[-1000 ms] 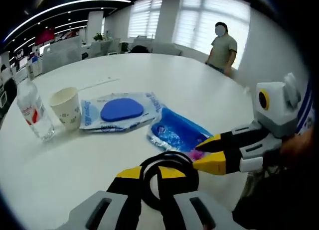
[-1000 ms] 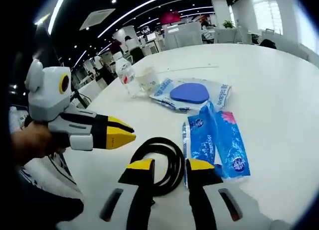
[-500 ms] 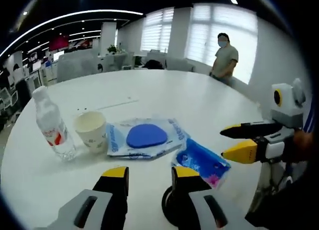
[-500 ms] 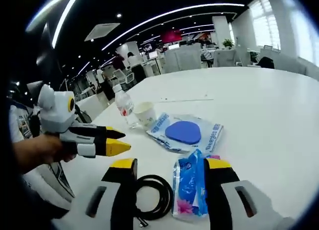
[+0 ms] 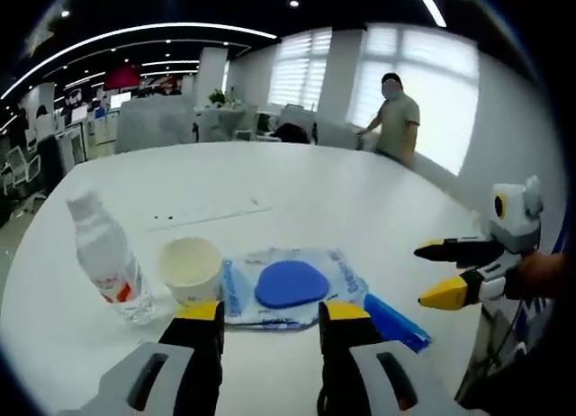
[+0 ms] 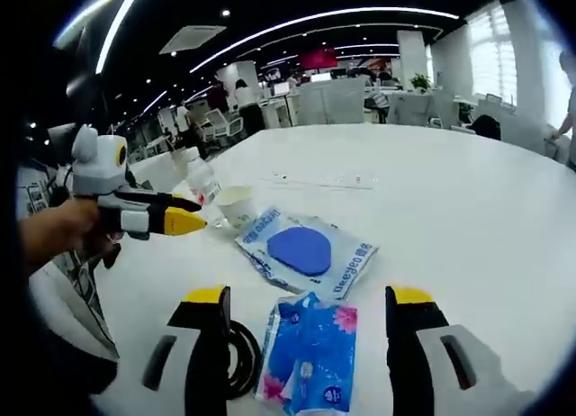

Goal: Arrange the tabletop items into an orderly group along one side of the table until the central work area is clear of visible clutter.

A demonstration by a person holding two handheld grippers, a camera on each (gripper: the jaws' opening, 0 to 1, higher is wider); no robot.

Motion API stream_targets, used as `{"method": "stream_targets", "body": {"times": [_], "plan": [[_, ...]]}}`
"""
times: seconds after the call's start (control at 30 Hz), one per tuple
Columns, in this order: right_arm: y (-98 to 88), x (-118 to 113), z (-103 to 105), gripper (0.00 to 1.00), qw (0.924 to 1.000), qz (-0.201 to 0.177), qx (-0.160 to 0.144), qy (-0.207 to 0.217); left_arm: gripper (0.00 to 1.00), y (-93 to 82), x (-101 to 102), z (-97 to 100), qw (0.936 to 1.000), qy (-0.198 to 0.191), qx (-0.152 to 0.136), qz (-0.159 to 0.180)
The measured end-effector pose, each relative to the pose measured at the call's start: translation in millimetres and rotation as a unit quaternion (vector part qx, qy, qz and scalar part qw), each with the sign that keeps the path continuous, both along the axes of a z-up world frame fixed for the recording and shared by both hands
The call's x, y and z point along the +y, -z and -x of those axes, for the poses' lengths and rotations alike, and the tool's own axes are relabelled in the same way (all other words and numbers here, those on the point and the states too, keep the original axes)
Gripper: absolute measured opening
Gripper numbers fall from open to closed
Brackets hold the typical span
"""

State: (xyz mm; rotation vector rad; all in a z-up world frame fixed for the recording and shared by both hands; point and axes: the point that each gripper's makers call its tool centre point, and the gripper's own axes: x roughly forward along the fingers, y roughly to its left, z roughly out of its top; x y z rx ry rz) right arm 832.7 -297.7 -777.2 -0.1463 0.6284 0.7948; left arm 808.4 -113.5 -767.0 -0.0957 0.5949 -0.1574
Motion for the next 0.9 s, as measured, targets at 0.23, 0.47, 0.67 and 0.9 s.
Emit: {"method": "stream_targets", "body": {"times": [0.23,0.47,0.67,0.9], "plan": [[6.6,-3.0,-14.6,0.6,1.0,0.006,-0.001,0.007,0.43,7.4,2.1,-9.2,1.0,0.002,0.007,0.002],[14.4,1.0,-33.6,0.5,0.9993,-0.024,0.005,0.029,0.41,15.3,3.6,-21.2,1.0,0.002,0.008,0.001],[19.2,8.2,-43.5,0.44,0.997,-0.056,0.032,0.042,0.39,25.4,5.1,-27.2,0.9998,-0.005,0.019,0.007],[33.6,16.7,-46.3,0.41,0.9933,-0.074,0.071,0.052,0.35,35.2,8.7,-30.0,0.9993,-0.019,0.031,0.01]]}}
